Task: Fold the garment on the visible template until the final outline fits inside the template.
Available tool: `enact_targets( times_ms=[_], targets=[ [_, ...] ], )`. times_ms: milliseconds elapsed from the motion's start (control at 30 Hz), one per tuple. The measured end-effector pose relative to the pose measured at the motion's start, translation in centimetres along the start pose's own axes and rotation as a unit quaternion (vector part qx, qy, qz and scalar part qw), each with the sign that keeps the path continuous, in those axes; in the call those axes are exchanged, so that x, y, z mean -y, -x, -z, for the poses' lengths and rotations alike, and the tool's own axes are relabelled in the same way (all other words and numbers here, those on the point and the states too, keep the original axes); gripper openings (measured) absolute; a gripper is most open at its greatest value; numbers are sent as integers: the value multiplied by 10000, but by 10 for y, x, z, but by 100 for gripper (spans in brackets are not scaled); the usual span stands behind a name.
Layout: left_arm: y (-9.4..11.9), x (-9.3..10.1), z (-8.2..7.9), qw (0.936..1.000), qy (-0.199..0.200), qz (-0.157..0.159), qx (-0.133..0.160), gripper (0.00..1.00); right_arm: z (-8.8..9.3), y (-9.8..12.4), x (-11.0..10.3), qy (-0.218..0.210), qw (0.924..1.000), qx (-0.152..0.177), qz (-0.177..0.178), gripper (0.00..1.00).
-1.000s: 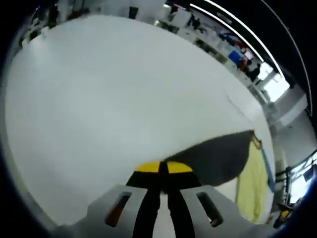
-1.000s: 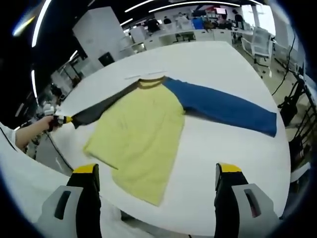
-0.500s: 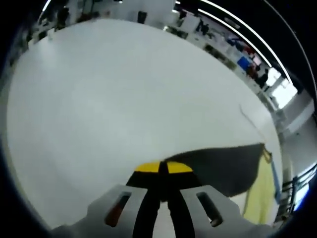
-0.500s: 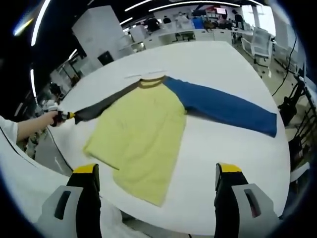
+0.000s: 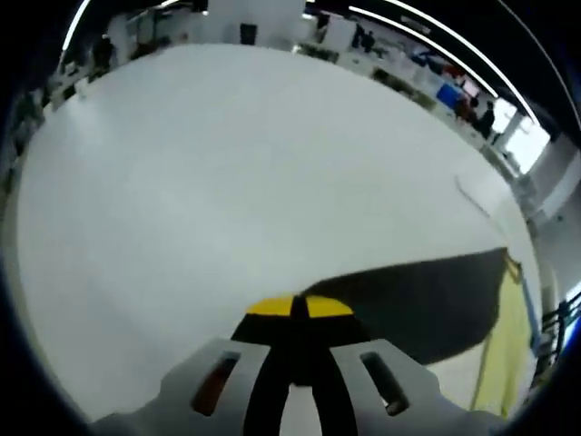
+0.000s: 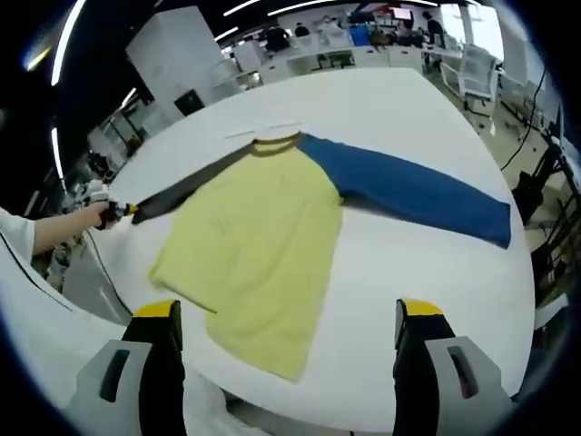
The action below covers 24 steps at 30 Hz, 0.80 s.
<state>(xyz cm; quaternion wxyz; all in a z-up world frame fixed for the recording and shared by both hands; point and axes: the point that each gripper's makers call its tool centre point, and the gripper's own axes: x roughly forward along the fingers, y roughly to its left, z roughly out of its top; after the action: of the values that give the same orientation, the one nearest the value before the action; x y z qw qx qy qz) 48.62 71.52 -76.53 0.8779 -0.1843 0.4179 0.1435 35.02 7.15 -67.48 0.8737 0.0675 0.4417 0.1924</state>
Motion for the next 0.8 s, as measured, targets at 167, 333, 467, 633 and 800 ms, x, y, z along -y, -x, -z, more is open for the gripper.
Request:
enact_targets(
  times_ms=[167,333,467,633,800],
  targets=[
    [-2,0,-2,10000,-42,-64,22,0,-1,-1,2,0,10000,-39,22,97],
    [-4,0,-7,9997,-139,-135,112,0,-1,-4,2,-32,10000,-58,14,97],
    [-7,-1,-12,9995,-175,-179,192,0,-1,-6,1,-51,10000,-81,4,97],
    [-10,0,-17,9990,-270,-226,266,0,0,-6,2,-93,9999,-80,17,97],
    [-17,0,-26,9985,-336,-247,356,0,0,-5,4,-145,9999,-78,44,97]
  ],
)
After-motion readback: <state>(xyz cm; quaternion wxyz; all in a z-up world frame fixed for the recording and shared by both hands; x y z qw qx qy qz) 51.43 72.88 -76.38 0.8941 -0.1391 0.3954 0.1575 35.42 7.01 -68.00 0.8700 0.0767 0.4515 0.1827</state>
